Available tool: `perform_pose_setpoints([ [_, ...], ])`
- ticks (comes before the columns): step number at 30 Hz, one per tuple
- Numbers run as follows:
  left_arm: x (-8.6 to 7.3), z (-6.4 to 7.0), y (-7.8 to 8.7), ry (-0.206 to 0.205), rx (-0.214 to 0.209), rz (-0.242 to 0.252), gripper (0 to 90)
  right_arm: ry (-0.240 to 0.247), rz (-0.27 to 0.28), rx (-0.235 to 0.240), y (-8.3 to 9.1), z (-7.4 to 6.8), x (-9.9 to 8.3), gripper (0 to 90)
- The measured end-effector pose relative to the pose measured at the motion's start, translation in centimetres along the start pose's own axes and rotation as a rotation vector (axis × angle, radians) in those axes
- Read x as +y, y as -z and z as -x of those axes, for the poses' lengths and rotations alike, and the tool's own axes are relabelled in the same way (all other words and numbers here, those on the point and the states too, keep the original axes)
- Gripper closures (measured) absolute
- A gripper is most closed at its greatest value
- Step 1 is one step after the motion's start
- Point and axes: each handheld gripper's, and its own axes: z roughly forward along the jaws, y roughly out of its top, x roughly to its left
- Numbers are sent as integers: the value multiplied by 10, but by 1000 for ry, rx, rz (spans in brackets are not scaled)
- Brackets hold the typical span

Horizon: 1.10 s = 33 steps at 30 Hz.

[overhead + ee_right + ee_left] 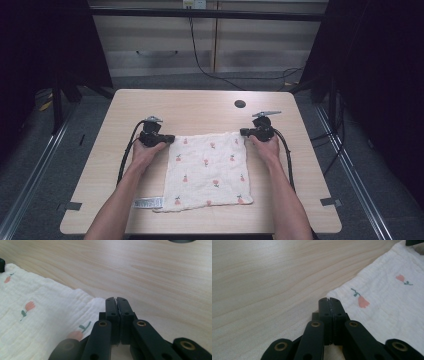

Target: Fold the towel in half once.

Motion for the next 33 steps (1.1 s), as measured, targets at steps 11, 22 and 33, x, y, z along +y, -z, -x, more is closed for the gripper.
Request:
perform_pose_setpoints([
  [11,3,0,7,22,-24,27,895,-8,42,16,16,2,7,891],
  [22,11,1,22,21,-40,69,895,10,73,34,26,-2,13,891],
  [33,32,3,43,15,-65,140,896,-1,135,52,43,-3,33,893],
])
